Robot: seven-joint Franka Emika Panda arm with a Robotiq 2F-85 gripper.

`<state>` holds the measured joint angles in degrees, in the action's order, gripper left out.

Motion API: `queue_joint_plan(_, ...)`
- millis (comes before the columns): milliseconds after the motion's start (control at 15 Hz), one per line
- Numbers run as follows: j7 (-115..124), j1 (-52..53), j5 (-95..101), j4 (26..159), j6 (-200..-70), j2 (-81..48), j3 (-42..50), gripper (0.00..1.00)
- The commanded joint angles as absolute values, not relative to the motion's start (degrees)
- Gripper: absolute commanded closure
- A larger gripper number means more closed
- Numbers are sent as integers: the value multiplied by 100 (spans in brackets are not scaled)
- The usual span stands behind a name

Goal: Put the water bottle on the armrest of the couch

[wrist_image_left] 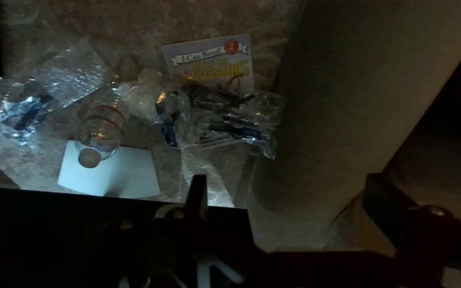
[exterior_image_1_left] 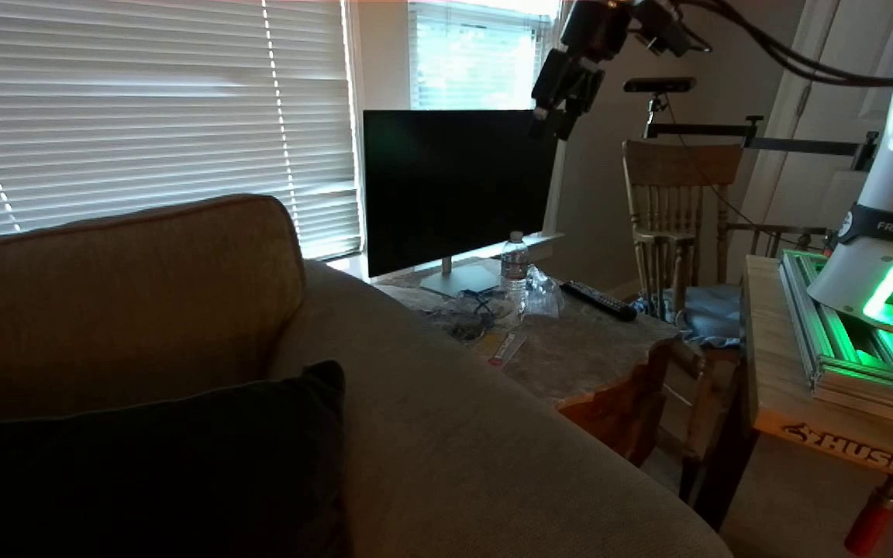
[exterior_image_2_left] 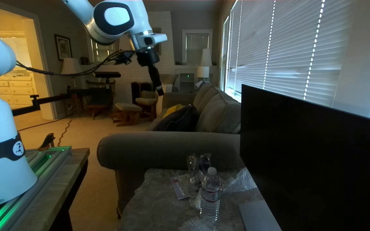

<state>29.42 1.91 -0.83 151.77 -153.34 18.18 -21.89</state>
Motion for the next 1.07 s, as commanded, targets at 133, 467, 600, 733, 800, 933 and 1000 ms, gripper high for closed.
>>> queue_joint_plan(133, 4632, -698, 1959, 14012, -14530, 520, -2331, 0)
queue_joint_plan(467, 4844, -105, 2166, 12874, -13391, -580, -1513, 0)
queue_joint_plan(600, 4679, 137, 1970, 12522, -13230, -973, -1210, 0)
queue_joint_plan(733, 4449, 314, 1736, 12203, -13201, -1351, -958, 0)
queue_joint_plan(800, 4308, 378, 1620, 12085, -13257, -1521, -863, 0)
queue_joint_plan(933, 4084, 460, 1436, 11876, -13328, -1803, -683, 0)
queue_joint_plan(1000, 4006, 490, 1359, 11810, -13326, -1908, -597, 0)
